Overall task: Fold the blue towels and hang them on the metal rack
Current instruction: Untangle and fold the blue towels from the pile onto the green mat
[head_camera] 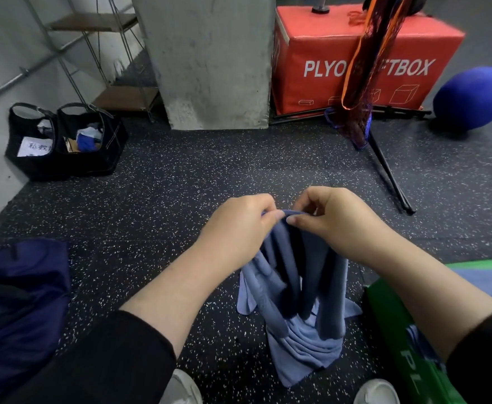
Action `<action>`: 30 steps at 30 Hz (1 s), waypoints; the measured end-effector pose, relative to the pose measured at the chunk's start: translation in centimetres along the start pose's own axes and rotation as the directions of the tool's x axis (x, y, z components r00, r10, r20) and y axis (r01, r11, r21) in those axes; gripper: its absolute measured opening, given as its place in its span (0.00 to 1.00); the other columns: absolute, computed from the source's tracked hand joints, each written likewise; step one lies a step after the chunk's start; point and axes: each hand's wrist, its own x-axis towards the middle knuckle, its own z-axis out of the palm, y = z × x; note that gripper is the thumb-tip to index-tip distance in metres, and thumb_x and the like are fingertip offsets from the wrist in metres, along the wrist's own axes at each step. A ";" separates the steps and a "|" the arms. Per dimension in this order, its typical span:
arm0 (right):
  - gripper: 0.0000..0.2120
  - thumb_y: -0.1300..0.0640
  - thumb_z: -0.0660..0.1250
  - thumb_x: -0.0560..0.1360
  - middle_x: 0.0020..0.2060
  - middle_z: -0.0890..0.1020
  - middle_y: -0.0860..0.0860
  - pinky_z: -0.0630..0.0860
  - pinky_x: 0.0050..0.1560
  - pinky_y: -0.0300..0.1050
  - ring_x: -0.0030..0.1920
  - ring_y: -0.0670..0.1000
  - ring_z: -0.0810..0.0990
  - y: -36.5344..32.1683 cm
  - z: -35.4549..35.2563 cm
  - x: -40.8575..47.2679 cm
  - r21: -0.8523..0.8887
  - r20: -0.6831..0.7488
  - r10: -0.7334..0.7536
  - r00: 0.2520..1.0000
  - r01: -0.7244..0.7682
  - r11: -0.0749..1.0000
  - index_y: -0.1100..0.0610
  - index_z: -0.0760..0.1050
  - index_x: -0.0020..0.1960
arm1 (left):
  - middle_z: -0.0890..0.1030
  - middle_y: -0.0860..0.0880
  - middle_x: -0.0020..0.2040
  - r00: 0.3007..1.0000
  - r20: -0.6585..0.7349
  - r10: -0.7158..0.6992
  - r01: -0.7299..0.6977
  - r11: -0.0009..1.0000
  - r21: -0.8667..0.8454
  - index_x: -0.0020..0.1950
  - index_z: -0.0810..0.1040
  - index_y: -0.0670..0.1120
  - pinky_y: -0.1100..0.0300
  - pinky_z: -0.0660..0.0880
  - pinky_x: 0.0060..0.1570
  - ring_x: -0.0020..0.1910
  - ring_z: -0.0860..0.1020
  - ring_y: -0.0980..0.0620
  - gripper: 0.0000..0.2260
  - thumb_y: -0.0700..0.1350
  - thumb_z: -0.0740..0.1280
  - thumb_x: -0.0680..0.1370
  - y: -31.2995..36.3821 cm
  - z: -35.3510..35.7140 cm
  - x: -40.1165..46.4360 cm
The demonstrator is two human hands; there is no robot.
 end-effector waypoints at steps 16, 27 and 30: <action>0.03 0.51 0.72 0.76 0.36 0.83 0.46 0.76 0.43 0.47 0.38 0.47 0.79 -0.6 0.5 0.3 0.027 -0.037 -0.036 0.999 0.037 0.999 0.47 0.81 0.45 | 0.81 0.54 0.41 0.998 0.057 0.034 -0.036 0.999 0.030 0.53 0.79 0.58 0.52 0.74 0.43 0.45 0.79 0.46 0.05 0.56 0.65 0.82 0.5 -0.7 -0.2; 0.06 0.56 0.74 0.74 0.30 0.78 0.44 0.68 0.34 0.39 0.30 0.40 0.70 -0.2 -0.3 0.1 0.005 -0.010 0.011 1.000 -0.011 1.000 0.49 0.80 0.40 | 0.83 0.52 0.60 0.995 0.066 0.070 -0.065 0.996 -0.065 0.71 0.74 0.60 0.53 0.75 0.59 0.59 0.80 0.50 0.18 0.56 0.67 0.81 -0.6 -1.5 0.1; 0.05 0.59 0.74 0.74 0.31 0.80 0.45 0.68 0.34 0.34 0.31 0.39 0.72 -1.0 0.1 -0.1 0.021 0.015 -0.021 1.000 0.021 1.000 0.50 0.81 0.42 | 0.81 0.55 0.42 0.991 0.098 0.085 -0.081 0.996 -0.046 0.56 0.80 0.57 0.55 0.72 0.44 0.47 0.79 0.50 0.06 0.55 0.66 0.82 0.1 -0.5 0.0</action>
